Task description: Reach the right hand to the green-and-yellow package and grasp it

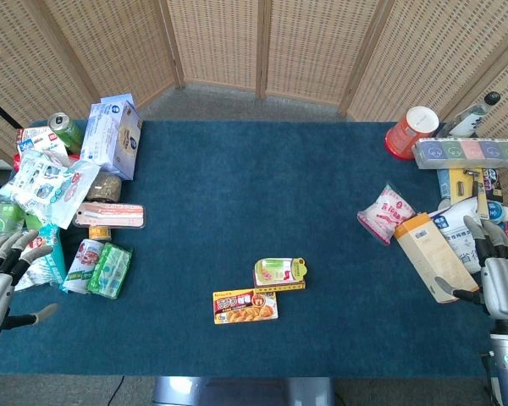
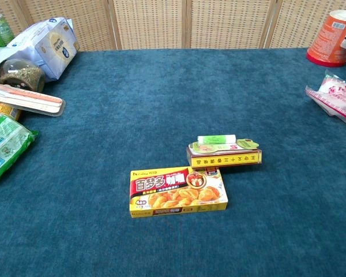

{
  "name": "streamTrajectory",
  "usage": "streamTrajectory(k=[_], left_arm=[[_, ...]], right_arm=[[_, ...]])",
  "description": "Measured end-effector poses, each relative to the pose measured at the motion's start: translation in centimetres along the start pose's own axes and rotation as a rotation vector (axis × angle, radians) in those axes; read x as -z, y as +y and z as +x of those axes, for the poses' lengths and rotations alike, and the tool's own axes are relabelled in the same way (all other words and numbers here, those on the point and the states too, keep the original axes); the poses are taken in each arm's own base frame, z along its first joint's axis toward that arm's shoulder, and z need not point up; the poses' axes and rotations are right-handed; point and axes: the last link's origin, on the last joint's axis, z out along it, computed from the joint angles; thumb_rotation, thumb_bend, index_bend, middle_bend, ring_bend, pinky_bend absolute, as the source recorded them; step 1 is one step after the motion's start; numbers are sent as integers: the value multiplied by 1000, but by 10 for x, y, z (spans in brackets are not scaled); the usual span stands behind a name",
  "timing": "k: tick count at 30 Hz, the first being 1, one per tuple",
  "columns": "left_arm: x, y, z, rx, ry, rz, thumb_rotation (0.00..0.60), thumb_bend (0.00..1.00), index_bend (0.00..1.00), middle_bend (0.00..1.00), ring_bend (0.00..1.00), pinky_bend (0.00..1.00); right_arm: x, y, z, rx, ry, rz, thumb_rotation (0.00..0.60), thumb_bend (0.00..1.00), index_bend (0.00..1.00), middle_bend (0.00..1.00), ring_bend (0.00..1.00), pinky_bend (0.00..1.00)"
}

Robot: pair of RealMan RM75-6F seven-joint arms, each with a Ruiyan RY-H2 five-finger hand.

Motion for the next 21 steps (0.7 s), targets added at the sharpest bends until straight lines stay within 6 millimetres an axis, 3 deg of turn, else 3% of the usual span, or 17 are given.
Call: streamTrajectory(k=[10, 21], left_arm=[[0, -1, -1, -2, -2, 13, 600, 0, 220, 0, 0, 0], [-4, -5, -2, -2, -7, 27, 600, 0, 221, 0, 0, 0]], right_arm=[[2, -12, -11, -47, -57, 23, 600, 0, 0, 0, 0, 0], [1, -83, -54, -118, -314, 227, 600, 0, 0, 0, 0, 0]])
